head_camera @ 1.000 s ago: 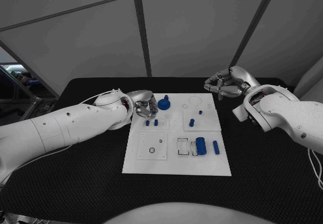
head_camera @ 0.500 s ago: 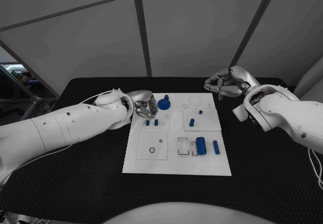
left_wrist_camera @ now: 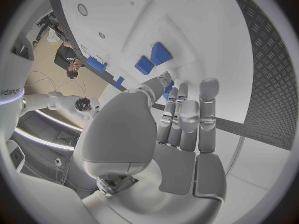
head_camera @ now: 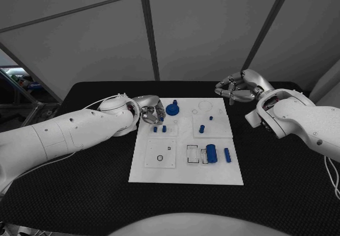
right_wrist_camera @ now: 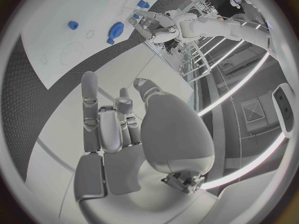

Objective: Assemble the parts on the task board

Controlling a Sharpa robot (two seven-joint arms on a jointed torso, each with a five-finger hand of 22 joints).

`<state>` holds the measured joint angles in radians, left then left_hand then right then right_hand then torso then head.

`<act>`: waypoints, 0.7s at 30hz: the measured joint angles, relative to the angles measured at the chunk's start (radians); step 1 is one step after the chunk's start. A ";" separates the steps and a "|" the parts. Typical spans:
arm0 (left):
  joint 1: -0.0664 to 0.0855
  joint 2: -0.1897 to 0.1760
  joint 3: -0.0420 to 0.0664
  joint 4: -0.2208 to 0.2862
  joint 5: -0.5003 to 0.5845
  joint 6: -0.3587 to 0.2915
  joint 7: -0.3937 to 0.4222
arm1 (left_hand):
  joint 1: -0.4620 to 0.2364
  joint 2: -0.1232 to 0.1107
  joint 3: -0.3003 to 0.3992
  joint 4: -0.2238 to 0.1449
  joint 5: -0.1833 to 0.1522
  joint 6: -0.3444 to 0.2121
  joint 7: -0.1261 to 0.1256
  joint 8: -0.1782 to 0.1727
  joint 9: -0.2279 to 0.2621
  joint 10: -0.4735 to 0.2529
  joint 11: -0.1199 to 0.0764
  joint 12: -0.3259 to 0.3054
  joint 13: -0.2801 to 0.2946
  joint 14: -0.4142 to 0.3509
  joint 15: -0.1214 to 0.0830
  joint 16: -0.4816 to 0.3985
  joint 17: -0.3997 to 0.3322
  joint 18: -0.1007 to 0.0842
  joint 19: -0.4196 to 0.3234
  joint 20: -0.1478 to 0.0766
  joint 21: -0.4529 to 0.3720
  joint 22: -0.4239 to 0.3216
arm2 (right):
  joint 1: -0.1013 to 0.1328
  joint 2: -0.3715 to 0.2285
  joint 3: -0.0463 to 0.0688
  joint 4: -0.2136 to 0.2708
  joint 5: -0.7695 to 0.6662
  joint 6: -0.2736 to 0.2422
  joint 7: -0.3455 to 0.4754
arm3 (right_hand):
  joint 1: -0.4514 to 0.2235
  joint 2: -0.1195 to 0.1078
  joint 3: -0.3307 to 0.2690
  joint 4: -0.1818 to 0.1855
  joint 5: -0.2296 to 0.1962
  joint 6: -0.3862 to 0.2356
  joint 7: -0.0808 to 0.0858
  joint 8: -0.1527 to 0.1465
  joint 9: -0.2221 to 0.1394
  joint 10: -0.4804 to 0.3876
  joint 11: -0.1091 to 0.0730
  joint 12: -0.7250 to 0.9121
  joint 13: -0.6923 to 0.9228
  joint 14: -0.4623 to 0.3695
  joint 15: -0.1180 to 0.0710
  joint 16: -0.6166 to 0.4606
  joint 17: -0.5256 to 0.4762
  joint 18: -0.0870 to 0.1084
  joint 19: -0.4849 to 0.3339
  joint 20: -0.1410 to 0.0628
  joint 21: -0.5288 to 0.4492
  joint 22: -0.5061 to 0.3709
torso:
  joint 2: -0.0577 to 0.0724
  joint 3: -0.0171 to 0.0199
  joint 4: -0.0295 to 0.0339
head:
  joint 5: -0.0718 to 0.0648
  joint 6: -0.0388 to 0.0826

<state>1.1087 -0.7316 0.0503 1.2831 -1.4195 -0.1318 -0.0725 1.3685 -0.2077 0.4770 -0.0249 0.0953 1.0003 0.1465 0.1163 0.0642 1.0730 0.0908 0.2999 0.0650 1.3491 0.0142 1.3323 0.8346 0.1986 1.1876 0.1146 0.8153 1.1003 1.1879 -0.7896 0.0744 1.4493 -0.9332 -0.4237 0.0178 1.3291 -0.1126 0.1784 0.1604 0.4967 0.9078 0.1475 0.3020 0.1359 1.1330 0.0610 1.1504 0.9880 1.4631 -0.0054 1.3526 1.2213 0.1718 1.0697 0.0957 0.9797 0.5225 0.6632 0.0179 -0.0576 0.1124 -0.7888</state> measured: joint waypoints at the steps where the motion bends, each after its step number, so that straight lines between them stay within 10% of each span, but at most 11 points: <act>1: 0.000 -0.001 0.000 0.000 0.000 0.001 -0.001 | 0.000 0.000 -0.002 0.002 0.000 0.000 0.000 -0.004 0.000 -0.003 -0.003 -0.004 0.000 -0.003 0.003 0.000 -0.003 0.000 0.000 0.000 -0.004 -0.001 | 0.000 0.000 0.000 0.000 0.000 0.000 -0.001 | 0.005 -0.005 0.004 0.000 0.000 0.000 0.000 0.001 0.000 -0.017 0.000 -0.014 -0.015 0.000 0.000 -0.006 -0.004 0.000 -0.008 0.000 -0.006 -0.006 | 0.000 -0.0001 0.0000 | 0.000 0.000; 8: 0.000 -0.020 0.000 0.007 0.000 0.003 -0.004 | -0.004 -0.004 -0.013 0.001 0.000 -0.004 -0.004 -0.009 0.000 -0.019 0.006 -0.017 0.000 -0.011 0.004 -0.008 -0.019 0.000 -0.011 0.004 -0.019 -0.009 | 0.000 -0.002 0.000 -0.010 -0.032 0.023 -0.025 | 0.045 -0.023 0.064 -0.007 -0.026 -0.022 0.006 0.011 0.000 -0.207 0.008 -0.342 -0.337 -0.039 0.000 -0.108 -0.122 0.000 -0.030 0.002 -0.052 -0.043 | 0.000 -0.0003 -0.0002 | -0.001 0.002; 16: -0.001 -0.069 0.021 0.032 0.002 -0.022 0.003 | -0.004 -0.004 -0.017 -0.003 0.000 -0.001 0.006 -0.015 0.002 -0.049 0.015 -0.033 0.000 -0.033 0.011 -0.031 -0.072 0.000 -0.027 0.009 -0.058 -0.027 | -0.001 0.000 0.000 -0.024 -0.237 0.098 -0.080 | 0.098 -0.026 0.175 -0.044 -0.184 0.030 0.007 -0.008 -0.016 -0.138 0.015 -0.669 -0.612 -0.001 -0.002 -0.089 -0.084 -0.001 0.021 -0.001 -0.030 -0.024 | -0.001 -0.0013 -0.0001 | -0.001 0.006; 21: -0.001 -0.115 0.034 0.044 0.028 -0.072 0.026 | 0.017 0.017 0.003 -0.014 0.000 0.032 0.016 -0.003 0.007 -0.037 0.015 -0.033 0.001 -0.069 0.010 -0.071 -0.157 0.000 -0.054 0.010 -0.109 -0.055 | -0.013 0.006 0.000 -0.029 -0.403 0.130 -0.113 | 0.107 -0.036 0.227 -0.061 -0.212 0.073 0.000 -0.042 -0.029 -0.086 0.011 -0.779 -0.704 -0.001 -0.002 -0.060 -0.043 0.000 0.063 -0.002 0.027 0.055 | -0.002 -0.0011 -0.0001 | -0.009 0.013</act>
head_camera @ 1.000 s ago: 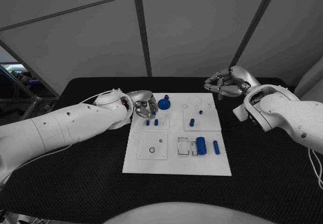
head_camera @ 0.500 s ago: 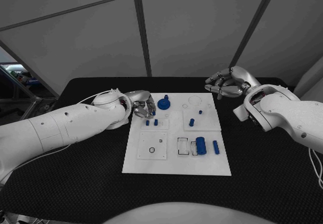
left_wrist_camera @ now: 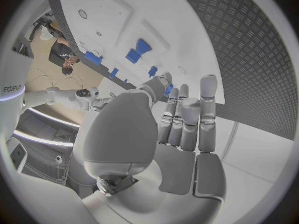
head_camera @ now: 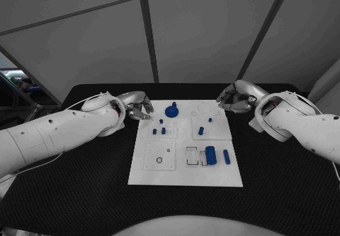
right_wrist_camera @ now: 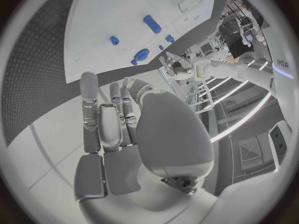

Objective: Assemble the parts on the task board

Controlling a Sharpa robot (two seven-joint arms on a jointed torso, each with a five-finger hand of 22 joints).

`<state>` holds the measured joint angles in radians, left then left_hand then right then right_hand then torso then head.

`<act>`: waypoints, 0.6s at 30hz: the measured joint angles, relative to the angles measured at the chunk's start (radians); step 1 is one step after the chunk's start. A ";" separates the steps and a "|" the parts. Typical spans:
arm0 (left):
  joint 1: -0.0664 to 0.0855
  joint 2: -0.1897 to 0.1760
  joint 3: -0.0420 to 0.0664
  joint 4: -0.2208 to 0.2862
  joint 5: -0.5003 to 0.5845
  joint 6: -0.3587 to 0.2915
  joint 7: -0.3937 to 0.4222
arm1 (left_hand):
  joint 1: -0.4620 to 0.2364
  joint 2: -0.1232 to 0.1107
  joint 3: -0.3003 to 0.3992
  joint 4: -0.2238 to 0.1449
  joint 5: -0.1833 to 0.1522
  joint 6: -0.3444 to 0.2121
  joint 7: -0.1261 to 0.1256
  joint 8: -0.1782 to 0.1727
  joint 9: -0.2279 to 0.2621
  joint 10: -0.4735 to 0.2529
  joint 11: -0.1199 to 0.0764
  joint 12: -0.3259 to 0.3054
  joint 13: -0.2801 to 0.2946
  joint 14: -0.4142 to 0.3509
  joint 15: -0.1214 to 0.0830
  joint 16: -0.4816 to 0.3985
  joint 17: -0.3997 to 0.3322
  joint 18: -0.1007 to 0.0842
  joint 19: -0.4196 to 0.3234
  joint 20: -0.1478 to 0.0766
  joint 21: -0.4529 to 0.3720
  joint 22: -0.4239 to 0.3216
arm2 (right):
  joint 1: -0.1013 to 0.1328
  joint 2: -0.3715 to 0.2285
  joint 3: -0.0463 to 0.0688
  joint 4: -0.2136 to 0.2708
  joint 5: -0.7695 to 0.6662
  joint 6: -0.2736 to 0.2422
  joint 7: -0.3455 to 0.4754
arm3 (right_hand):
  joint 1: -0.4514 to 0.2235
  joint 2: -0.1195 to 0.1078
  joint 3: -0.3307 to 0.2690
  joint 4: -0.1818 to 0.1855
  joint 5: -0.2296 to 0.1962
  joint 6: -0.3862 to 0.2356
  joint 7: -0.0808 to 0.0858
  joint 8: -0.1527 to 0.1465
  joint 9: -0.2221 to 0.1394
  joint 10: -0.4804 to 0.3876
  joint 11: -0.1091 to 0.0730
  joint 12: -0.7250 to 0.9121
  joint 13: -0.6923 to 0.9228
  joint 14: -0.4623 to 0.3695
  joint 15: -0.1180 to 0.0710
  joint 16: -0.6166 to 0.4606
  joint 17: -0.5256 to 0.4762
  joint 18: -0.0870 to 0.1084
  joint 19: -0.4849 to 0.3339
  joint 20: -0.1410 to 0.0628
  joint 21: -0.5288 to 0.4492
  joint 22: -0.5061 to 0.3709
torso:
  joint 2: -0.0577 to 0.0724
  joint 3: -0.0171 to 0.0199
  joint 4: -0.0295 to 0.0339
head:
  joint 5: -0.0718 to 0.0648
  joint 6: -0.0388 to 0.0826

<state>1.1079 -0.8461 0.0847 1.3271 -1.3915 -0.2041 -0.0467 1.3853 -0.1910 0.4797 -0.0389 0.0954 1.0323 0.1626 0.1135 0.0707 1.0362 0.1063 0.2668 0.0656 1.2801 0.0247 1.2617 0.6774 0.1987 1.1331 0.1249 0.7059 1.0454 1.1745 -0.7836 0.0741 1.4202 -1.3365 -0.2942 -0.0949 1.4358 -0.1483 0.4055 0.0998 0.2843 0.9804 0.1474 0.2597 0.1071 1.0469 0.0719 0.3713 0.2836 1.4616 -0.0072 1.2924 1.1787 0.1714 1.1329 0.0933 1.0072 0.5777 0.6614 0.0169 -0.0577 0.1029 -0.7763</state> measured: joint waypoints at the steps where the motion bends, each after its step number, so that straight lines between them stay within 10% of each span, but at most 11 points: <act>1: 0.000 -0.010 0.002 0.004 0.014 -0.012 0.008 | 0.006 0.006 0.011 -0.001 0.000 0.010 0.000 0.004 0.000 0.017 -0.003 0.008 0.001 -0.009 -0.002 -0.012 -0.022 -0.001 -0.005 -0.002 -0.008 -0.003 | -0.003 0.001 0.000 -0.001 -0.031 0.004 -0.006 | 0.000 0.000 0.010 -0.002 -0.002 0.010 0.000 -0.009 -0.004 0.017 0.000 -0.020 -0.018 0.000 0.000 0.005 0.006 0.000 0.005 -0.002 0.011 0.014 | 0.000 0.0000 0.0000 | -0.003 0.002; 7: 0.000 -0.082 0.006 0.068 0.215 -0.080 0.093 | 0.016 0.017 0.062 -0.022 0.000 0.042 -0.004 0.011 0.000 0.056 -0.012 0.036 0.006 -0.175 -0.007 -0.181 -0.260 -0.001 -0.104 -0.010 -0.060 -0.009 | -0.030 0.010 -0.006 -0.009 -0.203 0.018 -0.040 | -0.009 -0.009 0.038 -0.025 -0.009 0.034 -0.001 -0.052 -0.016 0.047 0.001 -0.099 -0.084 0.000 0.000 0.014 0.019 0.000 0.015 -0.002 0.045 0.060 | 0.001 0.0000 -0.0012 | -0.036 0.016; 18: -0.008 -0.148 0.007 0.174 0.799 -0.134 0.336 | -0.020 0.028 0.040 -0.015 0.000 0.039 -0.001 0.011 -0.003 0.050 -0.006 0.060 0.007 -0.240 0.009 -0.301 -0.337 0.000 -0.189 0.008 -0.135 -0.042 | -0.055 0.051 -0.024 -0.028 -0.353 0.022 -0.073 | -0.025 -0.025 0.050 -0.037 -0.009 0.033 0.002 -0.095 -0.028 0.046 0.009 -0.156 -0.131 0.003 0.004 0.019 0.028 0.000 0.018 0.001 0.052 0.073 | 0.002 0.0000 0.0003 | -0.064 0.029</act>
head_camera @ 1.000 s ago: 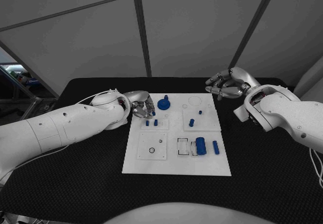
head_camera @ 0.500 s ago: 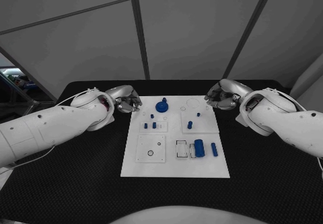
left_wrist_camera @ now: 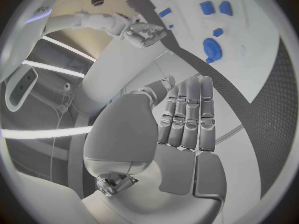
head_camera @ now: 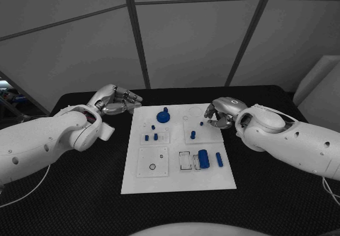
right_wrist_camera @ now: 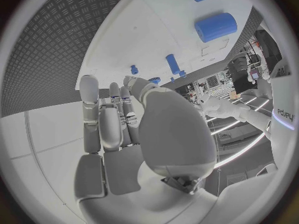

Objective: Assemble the parts on the task board

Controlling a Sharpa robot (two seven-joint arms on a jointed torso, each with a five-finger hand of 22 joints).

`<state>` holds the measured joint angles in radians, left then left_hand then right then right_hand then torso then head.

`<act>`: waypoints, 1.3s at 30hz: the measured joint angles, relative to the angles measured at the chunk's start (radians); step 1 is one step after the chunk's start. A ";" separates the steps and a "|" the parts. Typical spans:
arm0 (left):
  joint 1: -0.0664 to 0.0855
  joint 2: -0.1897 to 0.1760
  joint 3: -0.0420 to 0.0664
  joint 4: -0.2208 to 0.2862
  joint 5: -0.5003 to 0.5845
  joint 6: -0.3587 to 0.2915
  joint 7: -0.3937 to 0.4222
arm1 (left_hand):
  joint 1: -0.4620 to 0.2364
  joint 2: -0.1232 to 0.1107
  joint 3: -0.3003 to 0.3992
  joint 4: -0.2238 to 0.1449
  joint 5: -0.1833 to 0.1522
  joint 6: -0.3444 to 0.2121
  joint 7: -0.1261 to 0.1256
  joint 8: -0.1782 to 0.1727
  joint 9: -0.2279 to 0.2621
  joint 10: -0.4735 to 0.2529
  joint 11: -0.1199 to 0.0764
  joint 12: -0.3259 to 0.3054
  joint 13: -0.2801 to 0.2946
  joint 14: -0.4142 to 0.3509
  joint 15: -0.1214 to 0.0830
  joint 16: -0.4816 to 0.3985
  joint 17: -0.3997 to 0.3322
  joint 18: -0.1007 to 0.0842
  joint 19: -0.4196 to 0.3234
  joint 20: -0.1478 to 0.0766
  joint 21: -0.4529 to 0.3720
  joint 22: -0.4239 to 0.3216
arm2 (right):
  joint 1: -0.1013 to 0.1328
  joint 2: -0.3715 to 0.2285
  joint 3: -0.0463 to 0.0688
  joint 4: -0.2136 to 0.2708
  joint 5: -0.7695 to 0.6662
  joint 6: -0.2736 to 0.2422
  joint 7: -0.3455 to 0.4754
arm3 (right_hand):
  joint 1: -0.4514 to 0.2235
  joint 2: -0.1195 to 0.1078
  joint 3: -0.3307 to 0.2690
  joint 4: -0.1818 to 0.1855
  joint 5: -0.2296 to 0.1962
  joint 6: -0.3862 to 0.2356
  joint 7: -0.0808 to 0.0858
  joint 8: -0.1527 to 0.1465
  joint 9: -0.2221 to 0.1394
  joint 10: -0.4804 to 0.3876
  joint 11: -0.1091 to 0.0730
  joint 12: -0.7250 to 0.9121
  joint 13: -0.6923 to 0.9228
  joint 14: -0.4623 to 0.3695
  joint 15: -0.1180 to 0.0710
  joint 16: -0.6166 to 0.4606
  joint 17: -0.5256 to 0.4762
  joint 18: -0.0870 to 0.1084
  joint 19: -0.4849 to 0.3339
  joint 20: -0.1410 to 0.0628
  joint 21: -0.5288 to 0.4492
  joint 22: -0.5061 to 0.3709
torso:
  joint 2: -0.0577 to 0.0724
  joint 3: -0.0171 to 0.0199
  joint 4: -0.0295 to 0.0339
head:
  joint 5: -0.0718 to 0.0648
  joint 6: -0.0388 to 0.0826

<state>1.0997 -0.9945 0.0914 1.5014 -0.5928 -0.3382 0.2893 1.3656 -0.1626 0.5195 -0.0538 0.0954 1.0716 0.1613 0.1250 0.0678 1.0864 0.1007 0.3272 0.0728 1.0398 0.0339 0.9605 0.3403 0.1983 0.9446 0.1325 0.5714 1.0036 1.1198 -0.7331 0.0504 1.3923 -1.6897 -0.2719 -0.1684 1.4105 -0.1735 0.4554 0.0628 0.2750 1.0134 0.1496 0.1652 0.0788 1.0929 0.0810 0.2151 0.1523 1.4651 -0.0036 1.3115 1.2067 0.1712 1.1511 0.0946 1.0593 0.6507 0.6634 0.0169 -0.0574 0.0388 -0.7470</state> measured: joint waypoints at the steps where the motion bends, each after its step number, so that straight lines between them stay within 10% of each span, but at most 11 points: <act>1: -0.001 -0.001 0.000 0.007 0.041 0.000 0.017 | 0.000 0.000 -0.002 -0.002 0.000 -0.001 0.001 0.000 0.000 0.000 0.000 0.000 0.000 0.000 0.000 -0.002 -0.001 0.000 0.000 0.000 0.000 -0.001 | -0.002 0.004 -0.003 -0.001 -0.006 0.000 -0.001 | 0.000 0.000 0.000 0.000 -0.003 0.000 0.000 -0.004 -0.001 -0.002 0.001 -0.004 -0.004 0.000 0.000 0.002 0.001 0.000 0.000 0.000 0.001 0.001 | 0.000 0.0000 0.0000 | 0.000 0.000; 14: -0.007 -0.004 0.000 0.058 0.321 0.004 0.124 | -0.005 0.005 -0.012 -0.004 0.000 -0.001 0.001 0.000 0.000 -0.004 0.004 0.005 0.001 0.000 0.000 -0.008 -0.007 0.000 0.000 0.000 -0.008 -0.009 | -0.005 0.054 -0.012 -0.031 -0.045 0.013 -0.004 | -0.004 -0.004 0.007 -0.007 -0.005 -0.009 0.009 -0.024 -0.005 -0.008 0.008 -0.023 -0.023 0.004 0.004 0.013 0.012 0.000 0.003 0.003 0.008 0.008 | 0.002 -0.0007 0.0001 | -0.007 -0.003; 39: -0.007 -0.002 0.000 0.056 0.372 0.007 0.137 | -0.005 0.005 -0.023 -0.004 0.001 -0.005 0.005 0.000 -0.001 -0.014 0.007 0.009 0.001 0.000 0.000 -0.013 -0.013 0.000 0.000 0.000 -0.019 -0.017 | -0.013 0.083 -0.010 -0.057 -0.060 0.048 -0.004 | 0.021 0.021 0.049 -0.055 -0.029 0.060 -0.001 -0.026 0.005 0.070 -0.002 -0.020 -0.038 0.004 0.003 0.042 0.045 0.000 0.021 0.002 0.059 0.067 | 0.000 0.0008 -0.0002 | -0.006 -0.012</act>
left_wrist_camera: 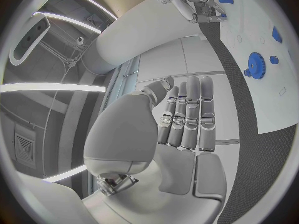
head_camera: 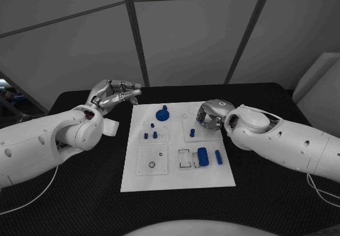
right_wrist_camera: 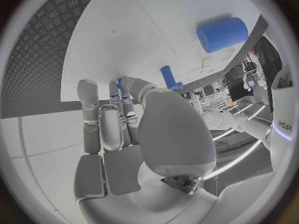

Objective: Assemble the parts on the task board

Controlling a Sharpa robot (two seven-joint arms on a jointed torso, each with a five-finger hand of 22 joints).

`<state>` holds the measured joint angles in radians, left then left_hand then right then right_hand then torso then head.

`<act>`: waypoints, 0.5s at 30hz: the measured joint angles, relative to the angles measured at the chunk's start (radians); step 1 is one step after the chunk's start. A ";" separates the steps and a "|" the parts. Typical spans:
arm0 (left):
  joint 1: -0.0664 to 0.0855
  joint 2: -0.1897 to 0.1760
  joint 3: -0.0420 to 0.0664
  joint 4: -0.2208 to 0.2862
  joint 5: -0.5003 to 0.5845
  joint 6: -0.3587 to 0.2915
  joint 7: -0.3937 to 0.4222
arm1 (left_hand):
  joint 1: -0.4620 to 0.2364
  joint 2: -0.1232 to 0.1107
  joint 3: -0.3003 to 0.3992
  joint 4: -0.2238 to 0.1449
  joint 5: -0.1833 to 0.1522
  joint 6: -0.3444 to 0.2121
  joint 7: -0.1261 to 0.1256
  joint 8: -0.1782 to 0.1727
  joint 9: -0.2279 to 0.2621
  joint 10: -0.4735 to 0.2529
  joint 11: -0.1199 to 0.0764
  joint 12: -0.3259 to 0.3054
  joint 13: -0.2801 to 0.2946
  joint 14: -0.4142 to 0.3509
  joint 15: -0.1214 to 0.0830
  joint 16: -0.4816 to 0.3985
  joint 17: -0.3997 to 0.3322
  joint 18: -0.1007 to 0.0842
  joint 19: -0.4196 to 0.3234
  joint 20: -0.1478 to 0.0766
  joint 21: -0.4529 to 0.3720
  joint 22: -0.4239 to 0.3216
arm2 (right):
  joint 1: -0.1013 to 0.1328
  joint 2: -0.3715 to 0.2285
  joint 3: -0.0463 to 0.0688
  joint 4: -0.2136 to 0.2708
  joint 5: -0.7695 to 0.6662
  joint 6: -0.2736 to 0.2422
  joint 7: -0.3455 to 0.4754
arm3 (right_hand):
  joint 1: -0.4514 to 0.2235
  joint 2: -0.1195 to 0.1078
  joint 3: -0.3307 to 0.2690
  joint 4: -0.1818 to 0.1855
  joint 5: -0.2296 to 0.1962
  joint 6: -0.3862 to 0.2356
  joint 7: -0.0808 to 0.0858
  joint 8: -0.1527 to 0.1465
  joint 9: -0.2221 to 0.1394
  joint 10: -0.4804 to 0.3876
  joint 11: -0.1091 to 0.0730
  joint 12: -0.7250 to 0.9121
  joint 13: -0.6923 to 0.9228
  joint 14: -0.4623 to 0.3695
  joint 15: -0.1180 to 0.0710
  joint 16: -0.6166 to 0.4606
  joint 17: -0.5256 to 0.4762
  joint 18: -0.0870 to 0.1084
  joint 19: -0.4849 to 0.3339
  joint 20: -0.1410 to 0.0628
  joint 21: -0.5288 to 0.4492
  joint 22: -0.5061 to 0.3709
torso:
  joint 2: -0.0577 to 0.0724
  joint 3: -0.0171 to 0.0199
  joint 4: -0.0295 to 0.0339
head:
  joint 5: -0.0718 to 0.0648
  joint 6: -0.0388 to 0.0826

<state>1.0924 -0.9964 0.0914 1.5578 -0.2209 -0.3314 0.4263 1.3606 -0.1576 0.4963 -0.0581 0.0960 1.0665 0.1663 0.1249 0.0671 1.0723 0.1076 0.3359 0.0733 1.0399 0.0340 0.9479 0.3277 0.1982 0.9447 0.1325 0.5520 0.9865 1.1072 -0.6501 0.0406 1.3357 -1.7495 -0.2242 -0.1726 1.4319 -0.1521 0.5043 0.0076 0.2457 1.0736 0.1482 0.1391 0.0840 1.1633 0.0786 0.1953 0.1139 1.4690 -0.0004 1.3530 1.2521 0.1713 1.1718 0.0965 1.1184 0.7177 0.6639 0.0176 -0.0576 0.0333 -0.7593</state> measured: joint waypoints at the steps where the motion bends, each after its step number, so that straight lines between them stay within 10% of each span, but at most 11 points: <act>1: 0.000 0.000 0.000 0.000 0.000 0.000 0.000 | 0.000 0.000 0.000 0.000 0.000 0.000 0.000 0.000 0.000 0.000 0.000 0.000 0.000 0.000 0.000 0.000 0.000 0.000 0.000 0.000 0.000 0.000 | 0.000 0.000 0.000 0.000 -0.002 0.000 -0.001 | 0.000 0.000 0.002 -0.002 0.000 0.004 -0.002 0.000 0.000 0.002 -0.002 0.002 0.000 -0.002 -0.002 0.001 0.003 0.000 0.004 -0.001 0.005 0.007 | 0.000 0.0000 -0.0001 | 0.000 0.000; 15: 0.000 -0.001 0.000 -0.002 0.002 -0.002 -0.003 | 0.000 0.000 -0.003 -0.003 0.000 -0.004 0.004 0.000 0.000 -0.007 0.000 0.005 0.000 0.000 0.000 -0.005 -0.003 0.000 0.000 0.000 0.000 -0.003 | -0.004 0.003 0.000 0.011 -0.052 -0.006 -0.039 | -0.002 0.020 -0.001 -0.031 -0.034 0.066 -0.020 0.018 0.010 0.054 -0.011 0.012 0.014 -0.004 -0.018 0.014 0.015 -0.016 0.024 -0.015 0.050 0.075 | 0.000 0.0004 -0.0005 | -0.005 -0.004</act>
<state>1.0924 -0.9973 0.0914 1.5557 -0.2184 -0.3330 0.4233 1.3606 -0.1576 0.4936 -0.0608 0.0960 1.0629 0.1699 0.1249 0.0672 1.0651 0.1075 0.3407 0.0732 1.0399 0.0340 0.9434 0.3250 0.1982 0.9447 0.1326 0.5520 0.9831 1.1027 -0.6468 0.0405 1.3465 -1.8017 -0.2306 -0.2115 1.4303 -0.1320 0.5037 -0.0232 0.2116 1.1392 0.1286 0.1568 0.0944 1.2173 0.0679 0.2078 0.1279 1.4651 -0.0183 1.3675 1.2675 0.1551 1.1961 0.0818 1.1685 0.7931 0.6639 0.0180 -0.0581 0.0283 -0.7633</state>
